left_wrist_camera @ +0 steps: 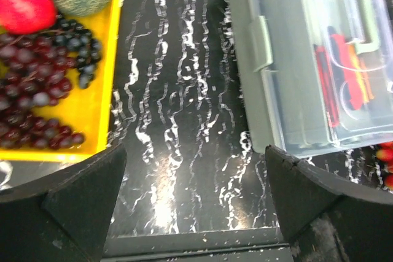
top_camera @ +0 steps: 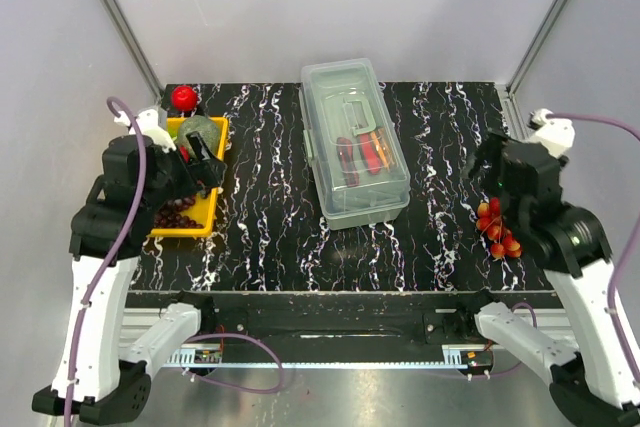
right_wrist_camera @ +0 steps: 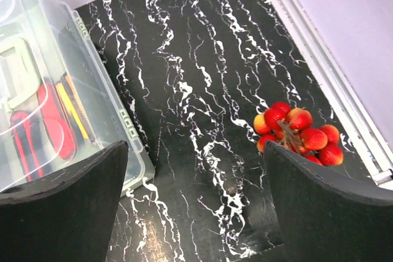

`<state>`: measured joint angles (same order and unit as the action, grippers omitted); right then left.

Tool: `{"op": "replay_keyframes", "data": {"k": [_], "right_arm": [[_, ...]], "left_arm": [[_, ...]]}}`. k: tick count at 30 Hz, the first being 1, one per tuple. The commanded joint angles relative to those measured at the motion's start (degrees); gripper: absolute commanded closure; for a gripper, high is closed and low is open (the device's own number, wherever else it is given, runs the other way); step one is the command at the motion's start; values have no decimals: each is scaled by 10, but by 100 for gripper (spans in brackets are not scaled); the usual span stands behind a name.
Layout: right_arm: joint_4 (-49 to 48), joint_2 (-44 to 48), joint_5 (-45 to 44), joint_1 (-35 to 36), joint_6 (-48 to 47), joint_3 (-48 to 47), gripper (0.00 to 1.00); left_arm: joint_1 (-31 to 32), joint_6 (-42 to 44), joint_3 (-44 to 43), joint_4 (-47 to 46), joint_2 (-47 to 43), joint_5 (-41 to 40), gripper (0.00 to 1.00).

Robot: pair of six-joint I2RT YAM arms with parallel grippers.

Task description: Pack the tool kit

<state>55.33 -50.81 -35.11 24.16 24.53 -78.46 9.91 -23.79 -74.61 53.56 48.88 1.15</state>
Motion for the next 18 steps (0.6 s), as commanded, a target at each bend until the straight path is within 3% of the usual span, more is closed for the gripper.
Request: {"op": "replay_keyframes", "data": {"k": [1,2,7,18], "right_arm": [[15,76,-41,-3,-3,8,5],[12,83,-37,-3,-15,6,4],[15,105,-55,-3,-37,-15,5],[9,155,-58,-3,-55,-22,4]], "left_arm": [[4,31,-115,154,43,-87,1],[19,22,-116,166,40,-118,1],[21,4,-80,124,-14,-73,1],[25,-11,-139,131,-18,-76,1]]}}
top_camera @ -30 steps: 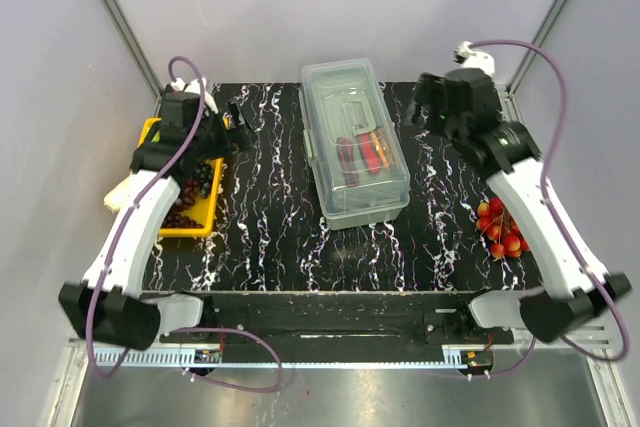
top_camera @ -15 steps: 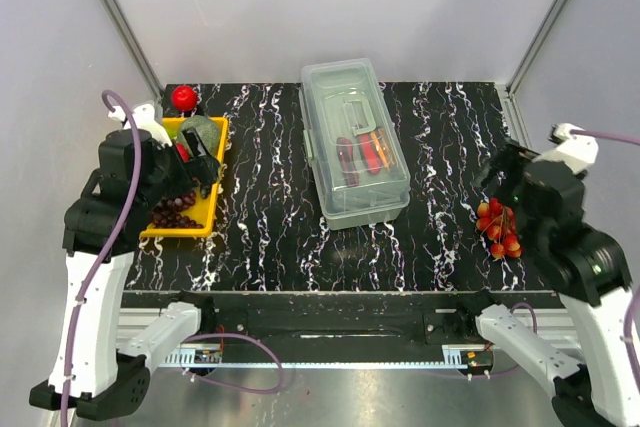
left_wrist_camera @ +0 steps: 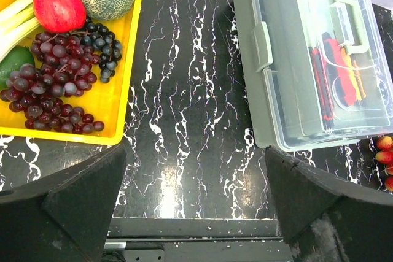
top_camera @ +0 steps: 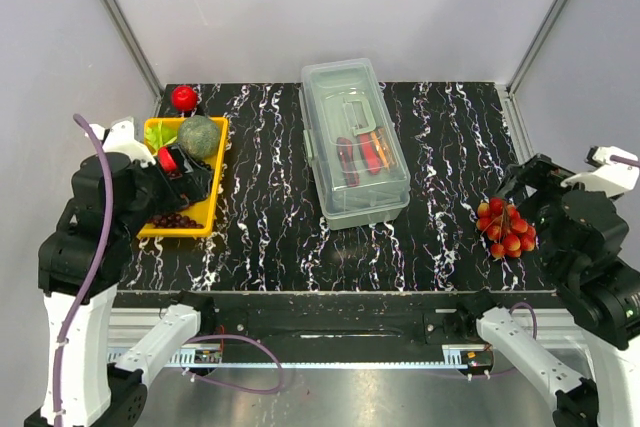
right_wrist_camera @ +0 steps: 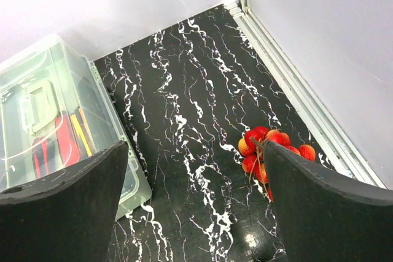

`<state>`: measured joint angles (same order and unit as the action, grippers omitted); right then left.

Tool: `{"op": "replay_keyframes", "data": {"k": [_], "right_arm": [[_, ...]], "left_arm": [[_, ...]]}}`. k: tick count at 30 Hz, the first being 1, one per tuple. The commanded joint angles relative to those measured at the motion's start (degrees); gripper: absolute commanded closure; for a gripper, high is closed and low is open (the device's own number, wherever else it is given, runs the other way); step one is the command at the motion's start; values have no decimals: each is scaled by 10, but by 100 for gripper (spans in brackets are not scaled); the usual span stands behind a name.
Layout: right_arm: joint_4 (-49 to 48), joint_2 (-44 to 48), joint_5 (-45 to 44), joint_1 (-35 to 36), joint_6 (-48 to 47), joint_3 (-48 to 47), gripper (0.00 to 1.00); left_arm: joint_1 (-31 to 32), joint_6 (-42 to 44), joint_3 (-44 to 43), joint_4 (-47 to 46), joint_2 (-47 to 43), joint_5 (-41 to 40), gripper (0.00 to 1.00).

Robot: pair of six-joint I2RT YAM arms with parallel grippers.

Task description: Pack the tool kit

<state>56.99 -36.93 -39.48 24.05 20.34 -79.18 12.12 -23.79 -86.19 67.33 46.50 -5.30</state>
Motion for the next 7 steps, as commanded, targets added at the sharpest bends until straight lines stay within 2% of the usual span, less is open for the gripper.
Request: {"op": "replay_keyframes", "data": {"k": [1,7], "right_arm": [[-7,17,-12,-1,-14,-17,5],[-13,22,-7,-1,-9,-12,5]], "left_arm": [[3,-12,-23,-6,7,-9,1],[4,-14,-30,-8,9,-10,1]]}}
